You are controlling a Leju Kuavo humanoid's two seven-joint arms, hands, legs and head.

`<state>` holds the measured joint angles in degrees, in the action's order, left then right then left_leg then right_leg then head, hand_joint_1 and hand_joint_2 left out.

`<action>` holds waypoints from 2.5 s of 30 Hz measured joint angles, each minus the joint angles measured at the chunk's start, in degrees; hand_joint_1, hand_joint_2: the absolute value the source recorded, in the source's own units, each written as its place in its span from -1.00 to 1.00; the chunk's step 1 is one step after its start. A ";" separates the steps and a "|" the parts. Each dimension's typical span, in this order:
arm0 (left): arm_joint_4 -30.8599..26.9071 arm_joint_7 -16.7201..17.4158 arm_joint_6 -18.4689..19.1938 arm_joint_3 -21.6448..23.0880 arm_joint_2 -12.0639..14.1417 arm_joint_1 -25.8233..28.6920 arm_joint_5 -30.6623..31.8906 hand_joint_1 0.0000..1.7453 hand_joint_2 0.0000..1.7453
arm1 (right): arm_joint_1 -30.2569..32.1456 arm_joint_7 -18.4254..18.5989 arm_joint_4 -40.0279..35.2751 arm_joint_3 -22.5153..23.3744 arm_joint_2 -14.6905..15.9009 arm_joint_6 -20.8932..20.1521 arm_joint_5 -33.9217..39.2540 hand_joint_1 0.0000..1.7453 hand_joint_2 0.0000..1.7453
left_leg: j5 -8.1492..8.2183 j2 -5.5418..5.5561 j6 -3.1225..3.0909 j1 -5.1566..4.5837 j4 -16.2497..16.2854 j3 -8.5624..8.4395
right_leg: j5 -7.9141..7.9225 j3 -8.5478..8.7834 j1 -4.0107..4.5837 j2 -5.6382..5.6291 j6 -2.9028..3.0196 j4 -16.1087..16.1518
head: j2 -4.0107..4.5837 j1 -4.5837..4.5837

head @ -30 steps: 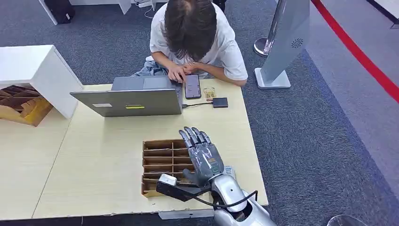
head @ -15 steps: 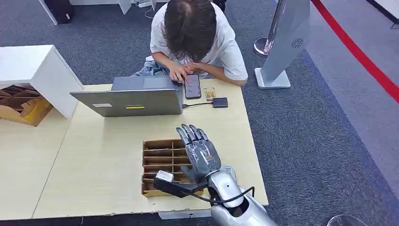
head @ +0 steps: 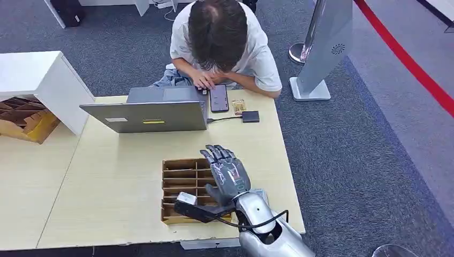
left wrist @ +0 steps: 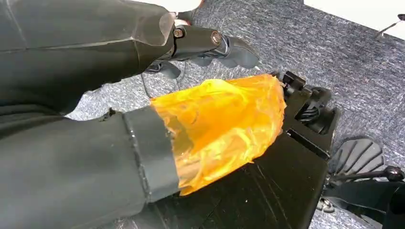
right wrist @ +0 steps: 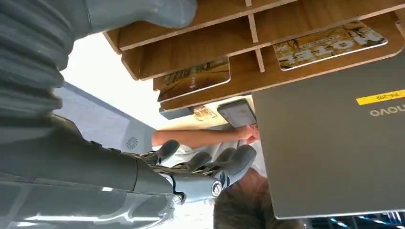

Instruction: Pass the card to the sensor for recognition and then transmit it.

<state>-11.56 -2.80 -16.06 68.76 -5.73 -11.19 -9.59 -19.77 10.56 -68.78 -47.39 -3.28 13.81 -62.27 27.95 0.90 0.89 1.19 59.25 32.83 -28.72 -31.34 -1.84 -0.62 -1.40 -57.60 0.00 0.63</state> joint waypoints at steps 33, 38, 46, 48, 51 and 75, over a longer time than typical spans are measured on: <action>0.00 0.17 -0.07 -0.72 -0.02 -0.09 1.75 -1.00 -1.00 | -0.12 -0.26 2.78 0.33 -0.26 1.03 0.48 -0.54 1.00 | 0.00 0.00 0.00 0.00 0.00 0.00 | 0.00 -0.01 0.00 0.00 0.00 0.00 | 0.00 -0.02; 0.00 0.17 -0.20 -1.46 0.00 -0.23 2.36 -1.00 -1.00 | -0.14 -0.37 3.43 0.31 -0.46 1.12 0.31 -0.54 1.00 | 0.00 0.00 0.00 0.00 0.00 0.00 | 0.00 -0.01 0.00 0.00 0.00 0.00 | 0.00 -0.02; 0.00 0.17 -0.20 -1.55 0.00 -0.40 2.69 -1.00 -1.00 | -0.16 -0.37 3.98 0.33 -0.70 1.25 0.22 -0.46 1.00 | 0.00 0.00 0.00 0.00 0.00 0.00 | 0.00 -0.01 0.00 -0.01 0.00 0.00 | 0.00 -0.02; 0.00 0.22 -0.17 -1.55 0.00 -0.43 2.84 -1.00 -1.00 | -0.25 -0.37 4.20 0.33 -0.74 1.36 0.22 -0.42 1.00 | 0.00 0.00 0.00 0.00 0.00 0.00 | 0.00 -0.01 0.00 0.00 0.00 0.00 | 0.00 -0.02; 0.00 0.24 -0.13 -1.68 0.00 -0.44 3.21 -1.00 -1.00 | -0.58 -0.39 4.44 0.48 -0.74 1.90 0.26 -0.40 1.00 | 0.00 0.00 0.00 0.00 0.00 0.00 | 0.00 -0.01 0.00 -0.01 0.00 0.00 | 0.00 -0.02; 0.00 0.66 0.29 -2.56 -0.04 -0.38 3.63 -1.00 -1.00 | -1.23 -0.37 4.68 1.16 -0.74 2.01 0.53 -0.16 1.00 | 0.00 0.00 0.00 0.00 0.00 0.00 | 0.00 -0.01 0.00 -0.01 0.00 0.00 | 0.00 -0.02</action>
<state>-11.56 -2.14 -15.78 66.21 -5.77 -11.57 -5.97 -21.00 10.19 -64.11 -46.23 -4.02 15.82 -61.74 27.94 0.90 0.89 1.19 59.25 32.83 -28.71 -31.35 -1.84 -0.63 -1.40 -57.60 0.00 0.61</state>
